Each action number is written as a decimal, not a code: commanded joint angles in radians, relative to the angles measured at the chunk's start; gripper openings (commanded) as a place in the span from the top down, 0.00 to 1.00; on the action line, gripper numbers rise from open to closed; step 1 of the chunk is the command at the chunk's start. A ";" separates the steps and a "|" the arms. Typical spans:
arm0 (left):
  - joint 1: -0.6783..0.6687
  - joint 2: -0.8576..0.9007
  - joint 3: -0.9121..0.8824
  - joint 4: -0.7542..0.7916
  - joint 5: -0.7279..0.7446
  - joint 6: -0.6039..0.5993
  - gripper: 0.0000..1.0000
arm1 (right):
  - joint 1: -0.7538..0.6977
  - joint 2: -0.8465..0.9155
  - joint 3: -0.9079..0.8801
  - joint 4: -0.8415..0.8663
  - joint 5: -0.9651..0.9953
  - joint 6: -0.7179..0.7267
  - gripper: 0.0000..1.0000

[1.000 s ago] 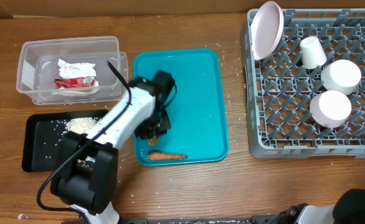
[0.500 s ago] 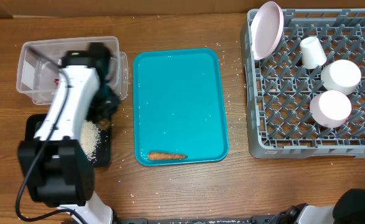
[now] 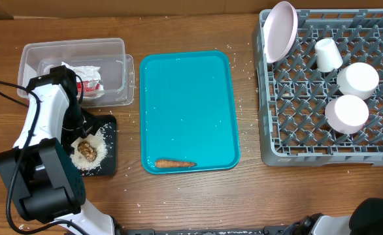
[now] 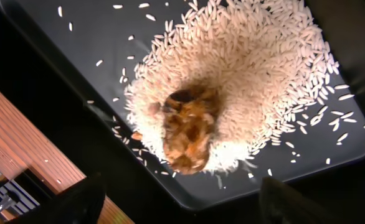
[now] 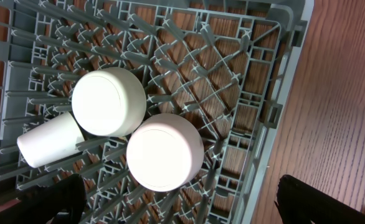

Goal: Sort waste into correct bins and load items into the dishwasher
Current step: 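Move the left gripper to the carrot on the teal tray and grasp it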

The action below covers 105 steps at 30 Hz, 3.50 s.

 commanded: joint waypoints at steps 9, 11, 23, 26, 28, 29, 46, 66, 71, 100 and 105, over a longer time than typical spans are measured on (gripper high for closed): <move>-0.087 -0.122 0.059 -0.096 0.123 0.055 0.23 | -0.002 -0.006 0.009 0.005 -0.001 0.005 0.00; -0.154 -0.175 0.059 -0.096 0.177 0.101 0.23 | -0.002 -0.006 0.009 0.005 -0.001 0.005 0.00; -0.732 -0.241 -0.018 -0.068 0.200 0.068 0.16 | -0.002 -0.006 0.009 0.005 -0.001 0.005 0.00; -0.804 -0.227 -0.063 -0.027 0.184 0.066 0.11 | -0.002 -0.006 0.009 0.005 -0.002 0.005 0.00; -0.827 -0.213 -0.087 -0.005 0.128 0.064 0.04 | -0.002 -0.006 0.009 0.005 -0.001 0.005 0.00; -0.834 -0.205 -0.100 0.017 0.080 0.065 0.00 | -0.002 -0.006 0.009 0.005 -0.001 0.005 0.00; -0.883 -0.139 -0.245 0.228 0.045 0.417 0.12 | -0.002 -0.006 0.009 0.005 -0.001 0.005 0.00; -0.883 -0.137 -0.301 0.224 0.212 0.239 0.73 | -0.002 -0.006 0.009 0.005 -0.001 0.005 0.00; -0.883 -0.137 -0.301 0.215 0.255 0.182 0.96 | -0.002 -0.006 0.009 0.005 -0.001 0.005 0.00; -0.868 -0.118 -0.373 0.328 0.131 0.098 0.96 | -0.002 -0.006 0.009 0.005 -0.002 0.005 0.00; -0.820 -0.063 -0.373 0.388 0.105 0.112 0.96 | -0.002 -0.006 0.009 0.005 -0.001 0.005 0.00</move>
